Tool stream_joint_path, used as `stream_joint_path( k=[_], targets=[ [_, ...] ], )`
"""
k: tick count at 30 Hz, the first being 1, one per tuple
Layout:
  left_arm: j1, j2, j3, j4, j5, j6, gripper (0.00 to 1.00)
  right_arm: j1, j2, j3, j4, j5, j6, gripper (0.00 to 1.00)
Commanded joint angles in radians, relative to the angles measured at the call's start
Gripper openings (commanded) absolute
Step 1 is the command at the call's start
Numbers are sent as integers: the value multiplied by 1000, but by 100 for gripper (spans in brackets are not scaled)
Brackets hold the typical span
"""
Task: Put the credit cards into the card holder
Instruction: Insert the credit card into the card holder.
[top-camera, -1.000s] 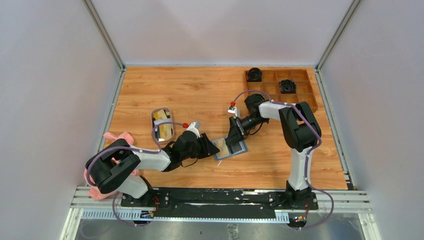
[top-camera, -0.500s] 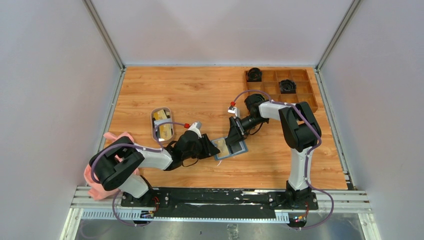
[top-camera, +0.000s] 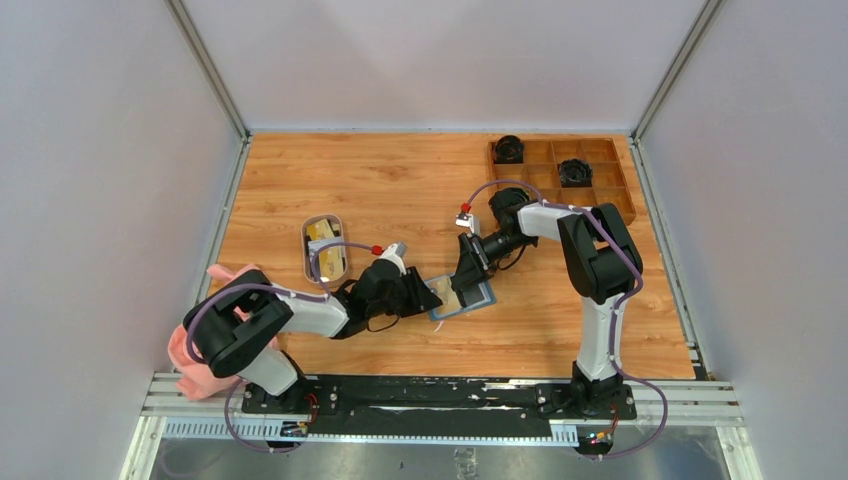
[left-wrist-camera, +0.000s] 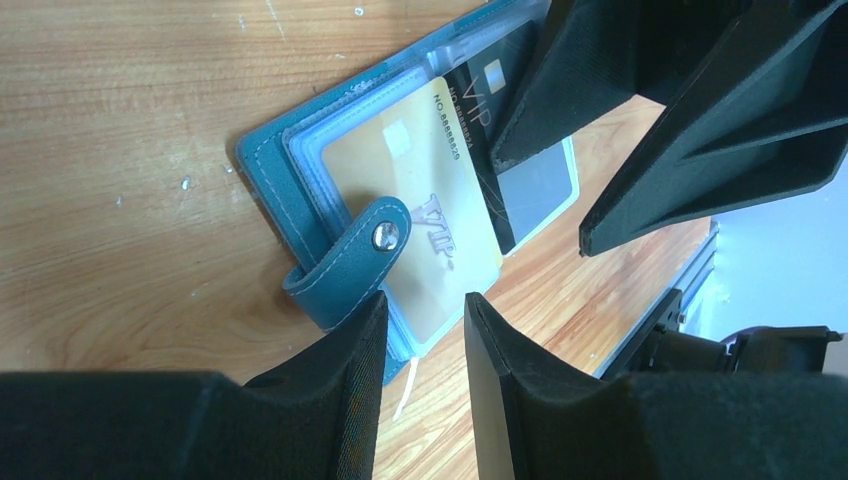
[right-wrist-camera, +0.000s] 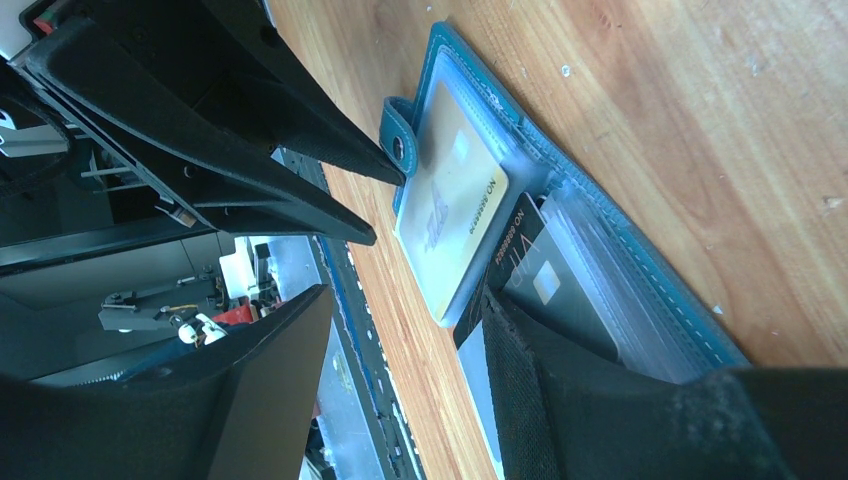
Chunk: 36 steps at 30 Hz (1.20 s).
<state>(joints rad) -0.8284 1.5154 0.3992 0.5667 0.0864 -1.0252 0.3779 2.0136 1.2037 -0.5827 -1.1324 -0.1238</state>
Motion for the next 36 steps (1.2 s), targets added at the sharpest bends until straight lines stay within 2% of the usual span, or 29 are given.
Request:
stream_joint_path(
  k=[1,12,21,36],
  targets=[
    [-8,21,32,-2,6,8,36,15,39,0,-1,87,-16,61],
    [-8,44,46,13,16,4,36,18,39,0,-2,92,-16,61],
    [-6,103,27,145,40,-40,36,18,34,0,-2,91,-17,61],
    [14,139,2,255,60,-68,36,17,4,0,-3,134,-33,52]
  ],
)
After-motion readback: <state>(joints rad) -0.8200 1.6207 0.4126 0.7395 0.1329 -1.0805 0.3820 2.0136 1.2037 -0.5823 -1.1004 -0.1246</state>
